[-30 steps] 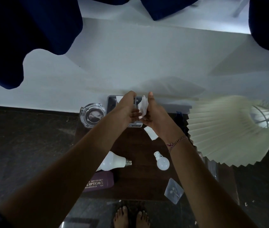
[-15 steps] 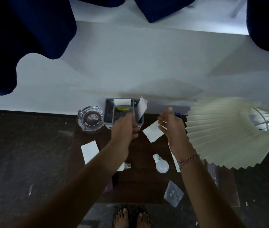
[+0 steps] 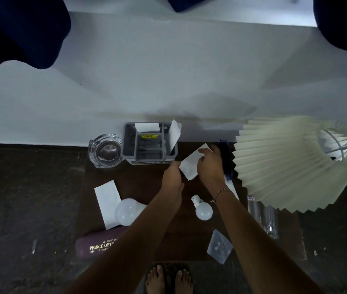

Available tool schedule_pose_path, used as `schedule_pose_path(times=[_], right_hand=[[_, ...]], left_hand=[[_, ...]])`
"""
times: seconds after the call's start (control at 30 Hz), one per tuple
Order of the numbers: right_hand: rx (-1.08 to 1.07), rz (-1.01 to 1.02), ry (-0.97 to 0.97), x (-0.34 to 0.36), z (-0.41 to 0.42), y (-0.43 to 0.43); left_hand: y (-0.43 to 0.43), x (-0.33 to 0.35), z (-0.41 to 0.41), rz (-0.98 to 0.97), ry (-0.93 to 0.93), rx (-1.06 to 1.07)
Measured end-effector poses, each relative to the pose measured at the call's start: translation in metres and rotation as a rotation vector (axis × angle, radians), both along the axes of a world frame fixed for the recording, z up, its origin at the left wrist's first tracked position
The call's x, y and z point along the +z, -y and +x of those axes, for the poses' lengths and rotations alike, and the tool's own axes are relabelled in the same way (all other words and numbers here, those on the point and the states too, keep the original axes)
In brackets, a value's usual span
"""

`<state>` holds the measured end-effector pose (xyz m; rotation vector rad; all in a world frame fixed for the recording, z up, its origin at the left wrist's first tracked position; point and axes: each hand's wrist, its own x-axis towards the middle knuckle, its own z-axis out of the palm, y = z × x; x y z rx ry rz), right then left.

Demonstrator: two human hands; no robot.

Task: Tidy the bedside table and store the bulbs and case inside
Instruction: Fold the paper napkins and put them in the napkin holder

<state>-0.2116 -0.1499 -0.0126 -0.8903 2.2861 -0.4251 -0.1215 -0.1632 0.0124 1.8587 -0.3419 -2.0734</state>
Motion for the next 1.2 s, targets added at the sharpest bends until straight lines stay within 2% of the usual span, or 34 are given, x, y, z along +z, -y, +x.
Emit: schedule_pose_path(times=[0.13,0.4,0.6,0.73,0.97,1.1,1.2], right_hand=[[0.071,0.161,0.007,-0.012,-0.005,0.002],[0.125,0.116,-0.078,-0.021,0.003,-0.011],[0.175,0.021,-0.102,-0.018,0.017,-0.025],[0.209,-0.114,-0.141,-0.006,0.031,-0.034],[0.234,-0.314,-0.091,0.031,0.053,-0.041],[0.289,-0.4,-0.084,0.055,0.067,-0.037],[0.347,-0.435,-0.072,0.069,0.075,-0.03]], left_hand=[[0.004,-0.005,0.002,0.021,-0.014,-0.008],[0.006,-0.01,0.012,-0.042,0.032,-0.159],[-0.002,-0.012,0.033,-0.475,0.288,-0.643],[-0.004,-0.002,0.047,-0.707,0.472,-0.776],[-0.003,0.011,0.063,-0.894,0.573,-0.853],[0.0,0.022,0.071,-0.985,0.601,-0.763],[0.007,0.031,0.08,-0.975,0.642,-0.704]])
